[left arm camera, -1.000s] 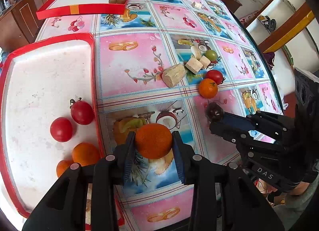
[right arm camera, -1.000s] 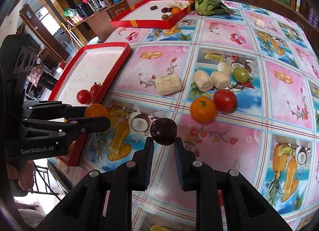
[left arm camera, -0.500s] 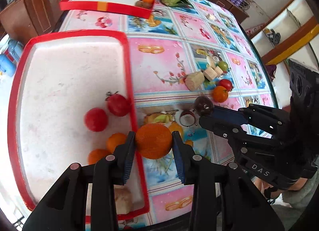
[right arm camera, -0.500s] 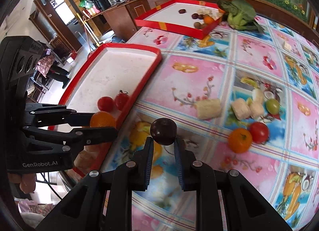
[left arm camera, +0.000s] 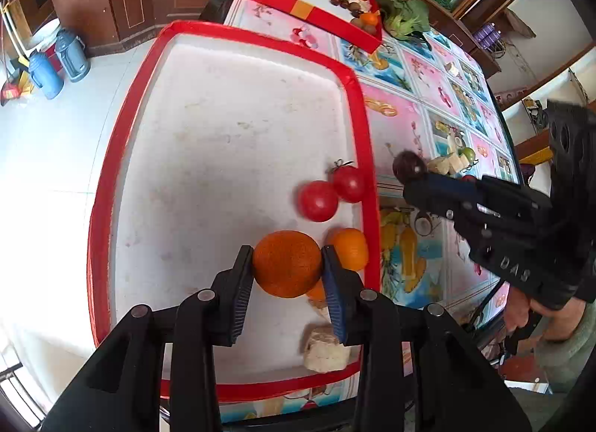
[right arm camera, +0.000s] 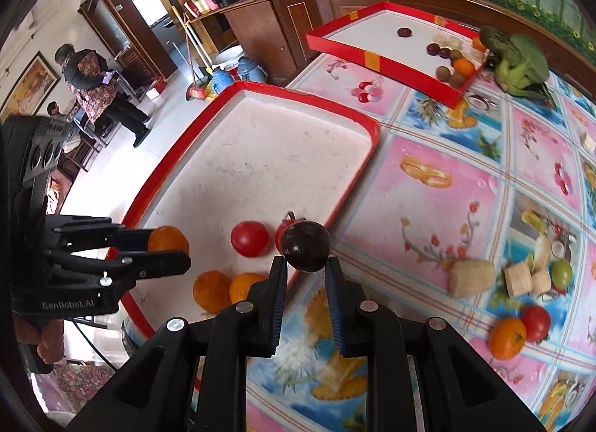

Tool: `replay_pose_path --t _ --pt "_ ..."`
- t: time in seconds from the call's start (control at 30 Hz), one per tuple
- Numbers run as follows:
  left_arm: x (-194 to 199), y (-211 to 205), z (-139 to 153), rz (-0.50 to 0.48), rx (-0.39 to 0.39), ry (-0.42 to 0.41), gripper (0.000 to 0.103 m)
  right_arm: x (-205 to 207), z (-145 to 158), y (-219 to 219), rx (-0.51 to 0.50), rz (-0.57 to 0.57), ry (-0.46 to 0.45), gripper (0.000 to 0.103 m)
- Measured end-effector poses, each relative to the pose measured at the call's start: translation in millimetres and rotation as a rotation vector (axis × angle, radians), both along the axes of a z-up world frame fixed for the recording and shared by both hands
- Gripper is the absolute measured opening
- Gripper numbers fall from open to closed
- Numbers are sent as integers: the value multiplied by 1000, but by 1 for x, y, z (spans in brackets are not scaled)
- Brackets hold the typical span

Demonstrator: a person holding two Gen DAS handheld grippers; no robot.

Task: Organize fruits
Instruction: 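Carry the orange and plum over the white tray with both tools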

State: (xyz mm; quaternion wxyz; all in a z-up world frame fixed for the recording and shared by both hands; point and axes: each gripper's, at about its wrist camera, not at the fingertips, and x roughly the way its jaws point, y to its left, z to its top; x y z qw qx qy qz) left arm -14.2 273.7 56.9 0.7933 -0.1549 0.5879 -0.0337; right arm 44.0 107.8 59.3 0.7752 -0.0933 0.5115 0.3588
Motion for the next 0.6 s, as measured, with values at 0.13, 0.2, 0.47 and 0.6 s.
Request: replay_pose_path --t 0.13,0.2,0.47,0.6 --pt "8 6 -15 9 0 29 34 18 -5 19 -18 5 12 21" --pt "11 9 -21 15 -12 42 34 29 -8 31 -27 1 19 21" --pt "29 3 -28 -16 -16 52 34 52 -27 60 -77 -4 36 21" --pt "31 3 -30 -30 -18 54 34 55 -37 64 -100 -9 43 21"
